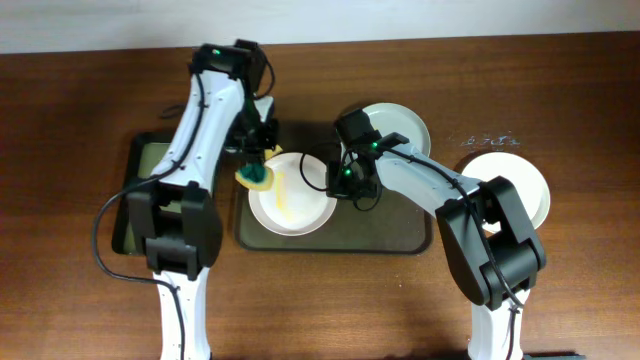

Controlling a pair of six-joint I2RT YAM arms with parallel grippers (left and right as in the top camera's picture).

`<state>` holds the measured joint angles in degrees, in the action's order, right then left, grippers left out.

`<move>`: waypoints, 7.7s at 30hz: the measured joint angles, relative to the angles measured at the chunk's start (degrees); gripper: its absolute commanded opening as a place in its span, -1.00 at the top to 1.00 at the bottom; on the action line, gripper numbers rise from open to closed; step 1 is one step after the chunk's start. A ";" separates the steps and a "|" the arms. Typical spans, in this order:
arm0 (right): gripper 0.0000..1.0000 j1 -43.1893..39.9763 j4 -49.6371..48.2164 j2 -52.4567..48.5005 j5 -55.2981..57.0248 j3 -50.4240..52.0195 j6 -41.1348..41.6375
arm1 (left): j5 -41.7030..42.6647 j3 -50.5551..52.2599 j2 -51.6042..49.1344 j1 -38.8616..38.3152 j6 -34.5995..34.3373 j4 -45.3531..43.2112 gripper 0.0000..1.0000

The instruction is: Clean dirty plates on tray and stack at the side

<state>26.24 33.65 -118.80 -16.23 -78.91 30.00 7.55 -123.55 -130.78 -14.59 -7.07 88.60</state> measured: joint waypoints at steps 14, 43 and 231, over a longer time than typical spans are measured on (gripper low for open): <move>0.91 0.00 0.15 -0.11 -0.15 -0.17 -0.02 | -1.77 39.76 22.62 -2.10 -14.51 -36.50 1.00; 0.92 0.00 -0.20 -0.22 -0.42 -0.17 -0.52 | 5.05 48.98 17.62 -4.11 4.50 -43.39 1.00; 0.92 -5.31 22.12 28.22 12.17 0.28 -4.96 | -7.50 22.16 12.46 0.90 -3.30 -30.77 1.00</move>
<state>20.93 55.77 -90.59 -4.05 -78.63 25.04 0.05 -101.38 -118.32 -13.69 -10.37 57.82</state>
